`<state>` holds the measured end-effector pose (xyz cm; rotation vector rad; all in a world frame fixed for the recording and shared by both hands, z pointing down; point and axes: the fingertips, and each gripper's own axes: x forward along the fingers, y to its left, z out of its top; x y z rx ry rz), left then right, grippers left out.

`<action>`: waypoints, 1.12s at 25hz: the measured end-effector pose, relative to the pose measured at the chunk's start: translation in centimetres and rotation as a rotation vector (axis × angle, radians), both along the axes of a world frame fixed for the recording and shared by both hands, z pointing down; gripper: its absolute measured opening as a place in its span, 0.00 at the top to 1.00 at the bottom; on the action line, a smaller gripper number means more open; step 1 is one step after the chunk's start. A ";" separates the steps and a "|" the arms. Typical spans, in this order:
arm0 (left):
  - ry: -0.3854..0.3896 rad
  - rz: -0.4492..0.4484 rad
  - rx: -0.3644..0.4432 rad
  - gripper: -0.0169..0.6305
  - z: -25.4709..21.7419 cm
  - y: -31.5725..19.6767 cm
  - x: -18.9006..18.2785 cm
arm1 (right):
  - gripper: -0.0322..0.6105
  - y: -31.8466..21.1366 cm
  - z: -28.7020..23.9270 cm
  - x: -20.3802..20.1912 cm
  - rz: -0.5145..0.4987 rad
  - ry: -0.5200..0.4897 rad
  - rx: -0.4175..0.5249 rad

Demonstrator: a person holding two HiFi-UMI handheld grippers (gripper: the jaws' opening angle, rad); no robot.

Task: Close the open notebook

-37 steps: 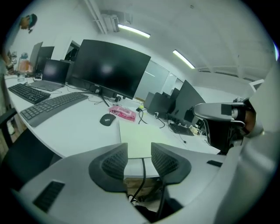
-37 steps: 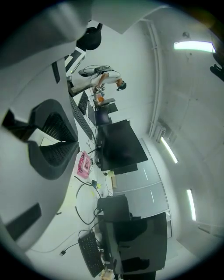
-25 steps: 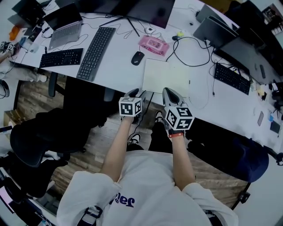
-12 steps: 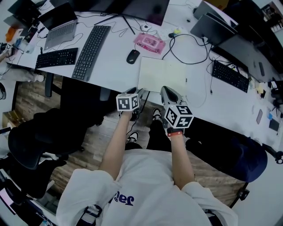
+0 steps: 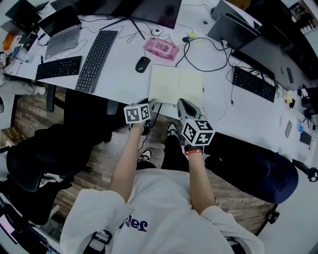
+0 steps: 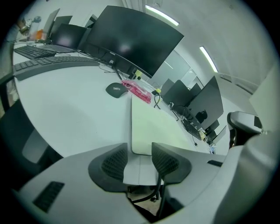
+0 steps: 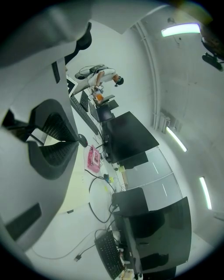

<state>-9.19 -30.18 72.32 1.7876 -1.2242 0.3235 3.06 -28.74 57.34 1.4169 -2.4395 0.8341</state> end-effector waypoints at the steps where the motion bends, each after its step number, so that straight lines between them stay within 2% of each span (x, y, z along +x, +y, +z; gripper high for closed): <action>1: 0.000 -0.001 0.000 0.69 0.0 0.0 0.0 | 0.93 0.1 0.0 0.2 0.003 -0.001 0.000; 6: -0.019 -0.018 -0.002 0.77 0.0 -0.3 -0.1 | 0.93 0.1 0.1 1.0 0.017 -0.008 -0.004; 17: -0.045 -0.032 -0.004 0.80 -0.6 -0.6 -0.1 | 0.93 -0.4 -0.5 1.9 0.036 -0.041 0.005; 28: -0.079 -0.010 0.062 0.84 -3.0 -2.2 -0.1 | 0.93 -0.6 -1.3 2.1 0.057 -0.067 0.016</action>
